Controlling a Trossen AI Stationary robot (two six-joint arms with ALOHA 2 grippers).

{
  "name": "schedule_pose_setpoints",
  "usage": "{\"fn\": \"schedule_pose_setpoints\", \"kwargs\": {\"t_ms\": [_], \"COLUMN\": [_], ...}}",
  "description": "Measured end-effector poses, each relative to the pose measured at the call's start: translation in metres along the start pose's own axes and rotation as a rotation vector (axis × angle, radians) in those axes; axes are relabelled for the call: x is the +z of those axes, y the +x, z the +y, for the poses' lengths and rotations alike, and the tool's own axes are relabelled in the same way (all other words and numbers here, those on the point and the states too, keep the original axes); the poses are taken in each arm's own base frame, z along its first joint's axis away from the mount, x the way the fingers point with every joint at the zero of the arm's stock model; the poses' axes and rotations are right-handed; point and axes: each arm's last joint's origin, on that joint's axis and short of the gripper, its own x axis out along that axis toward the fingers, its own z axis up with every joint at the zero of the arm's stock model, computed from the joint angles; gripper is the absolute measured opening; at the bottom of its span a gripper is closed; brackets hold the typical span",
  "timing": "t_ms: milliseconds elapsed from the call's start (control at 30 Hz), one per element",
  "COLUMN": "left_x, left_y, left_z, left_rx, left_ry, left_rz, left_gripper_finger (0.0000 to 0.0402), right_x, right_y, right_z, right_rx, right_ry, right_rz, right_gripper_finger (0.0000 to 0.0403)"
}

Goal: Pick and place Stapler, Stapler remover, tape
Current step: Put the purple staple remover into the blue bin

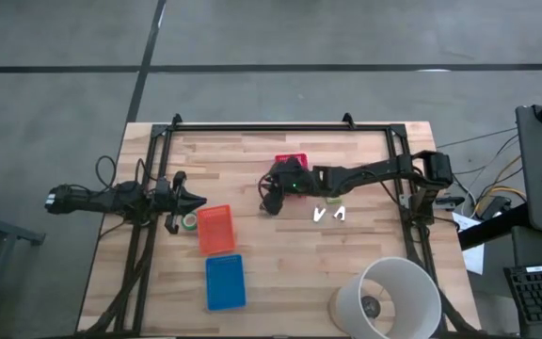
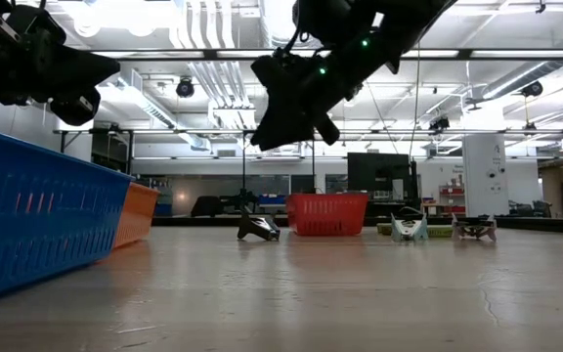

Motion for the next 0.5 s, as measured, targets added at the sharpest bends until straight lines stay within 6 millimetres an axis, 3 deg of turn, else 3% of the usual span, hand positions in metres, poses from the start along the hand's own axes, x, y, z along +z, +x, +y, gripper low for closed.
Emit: {"fn": "schedule_pose_setpoints", "kwargs": {"t_ms": [267, 500], "left_x": [0.0, 0.0], "left_y": [0.0, 0.0], "left_z": [0.0, 0.0], "left_rx": [0.0, 0.0], "left_ry": [0.0, 0.0], "left_rz": [0.0, 0.001], "left_gripper_finger": [0.0026, 0.0024], "right_x": [-0.01, -0.015], "right_y": [-0.004, -0.027], "right_z": [0.001, 0.008], "right_rx": [-0.032, -0.057], "right_ry": [0.076, 0.099], "right_rz": [0.092, 0.191], "right_gripper_finger": [0.0066, 0.0035]}}
